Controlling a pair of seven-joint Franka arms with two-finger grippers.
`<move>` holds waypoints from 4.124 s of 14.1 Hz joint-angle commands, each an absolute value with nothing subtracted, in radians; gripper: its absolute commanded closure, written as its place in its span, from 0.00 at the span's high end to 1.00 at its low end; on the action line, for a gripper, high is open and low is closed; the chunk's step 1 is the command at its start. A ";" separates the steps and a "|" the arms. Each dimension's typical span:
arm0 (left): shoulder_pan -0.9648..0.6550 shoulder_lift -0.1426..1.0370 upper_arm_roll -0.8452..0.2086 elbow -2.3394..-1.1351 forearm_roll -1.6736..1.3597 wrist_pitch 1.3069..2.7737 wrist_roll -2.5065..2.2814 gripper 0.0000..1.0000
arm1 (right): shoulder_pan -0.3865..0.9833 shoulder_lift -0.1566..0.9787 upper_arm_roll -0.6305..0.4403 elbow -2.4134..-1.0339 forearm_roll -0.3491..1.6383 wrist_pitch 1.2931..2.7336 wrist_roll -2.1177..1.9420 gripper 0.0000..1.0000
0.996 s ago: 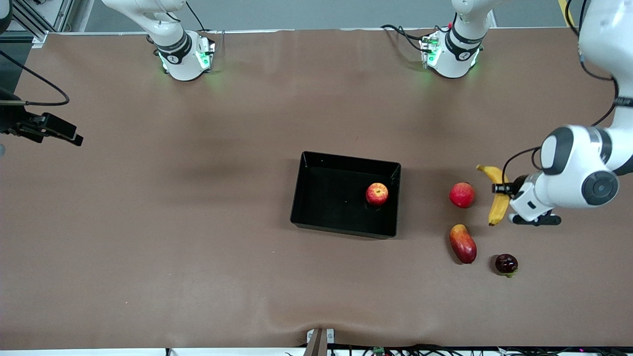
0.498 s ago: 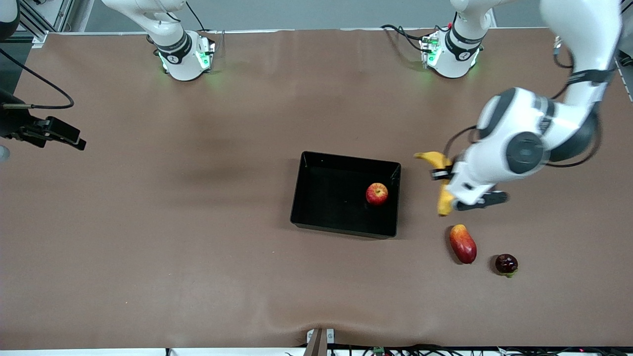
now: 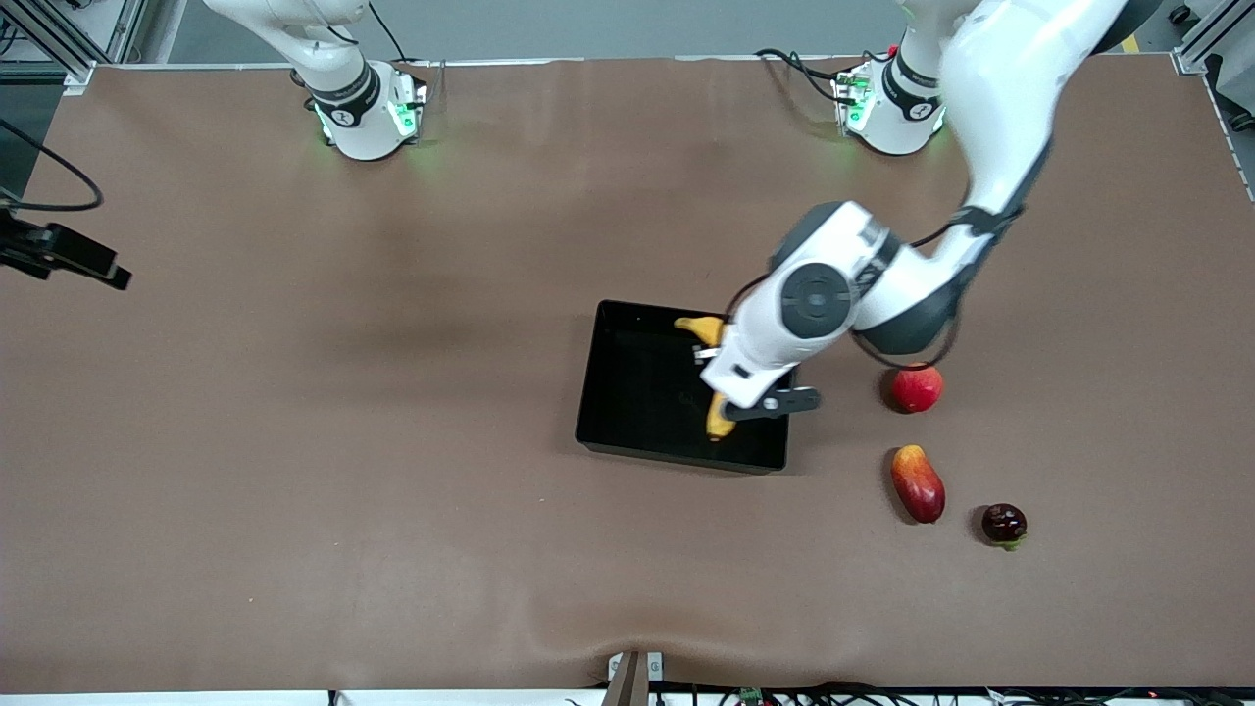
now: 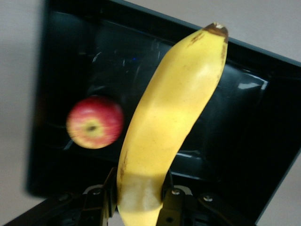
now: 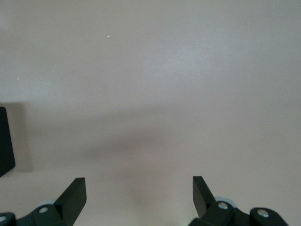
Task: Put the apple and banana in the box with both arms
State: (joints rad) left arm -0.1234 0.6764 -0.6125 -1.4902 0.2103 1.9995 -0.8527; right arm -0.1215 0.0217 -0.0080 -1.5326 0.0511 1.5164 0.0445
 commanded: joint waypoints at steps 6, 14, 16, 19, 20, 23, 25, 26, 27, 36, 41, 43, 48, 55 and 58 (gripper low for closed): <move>-0.356 0.773 -0.436 -1.453 0.232 2.106 -0.861 0.00 | -0.063 -0.015 0.034 -1.526 0.038 1.466 0.003 1.00; -0.373 0.827 -0.434 -1.445 0.301 2.244 -0.862 1.00 | -0.041 -0.008 0.035 -1.528 -0.006 1.431 0.012 1.00; -0.356 0.783 -0.431 -1.410 0.320 2.234 -0.855 1.00 | -0.035 -0.006 0.032 -1.528 -0.017 1.396 0.014 1.00; -0.214 0.668 -0.423 -1.411 0.354 2.174 -0.801 1.00 | -0.012 -0.005 0.035 -1.529 -0.005 1.394 0.014 1.00; -0.149 0.634 -0.429 -1.411 0.338 2.174 -0.732 1.00 | -0.005 -0.009 0.035 -1.523 -0.002 1.394 0.011 1.00; 0.024 0.580 -0.434 -1.407 0.313 2.174 -0.651 1.00 | 0.000 -0.075 0.040 -1.500 0.012 1.397 0.011 1.00; 0.069 0.536 -0.423 -1.408 0.314 2.174 -0.629 1.00 | 0.017 -0.077 0.048 -1.428 0.011 1.399 0.006 1.00; 0.105 0.505 -0.426 -1.416 0.314 2.162 -0.624 1.00 | 0.021 -0.068 0.048 -1.433 0.012 1.411 0.003 1.00; 0.123 0.479 -0.429 -1.414 0.314 2.107 -0.620 1.00 | 0.018 -0.046 0.048 -1.440 0.012 1.407 0.002 1.00; 0.224 0.207 -0.431 -1.416 0.246 1.745 -0.310 1.00 | -0.003 -0.014 0.041 -1.477 0.014 1.442 0.098 1.00; 0.186 0.042 -0.330 -1.506 0.077 1.613 -0.212 1.00 | -0.049 0.015 0.040 -1.480 0.050 1.450 0.094 1.00; 0.086 -0.035 -0.198 -1.587 0.034 1.605 -0.181 1.00 | -0.058 0.009 0.032 -1.479 0.055 1.437 0.091 1.00; 0.058 -0.195 -0.173 -1.738 0.023 1.612 -0.173 1.00 | -0.060 -0.014 -0.047 -1.471 0.055 1.376 0.089 1.00; 0.109 -0.167 -0.173 -1.684 0.006 1.589 -0.103 1.00 | -0.032 0.002 -0.089 -1.483 0.046 1.354 0.037 1.00; 0.107 -0.095 -0.173 -1.635 0.017 1.591 -0.107 1.00 | 0.006 0.002 -0.089 -1.502 0.029 1.394 0.037 1.00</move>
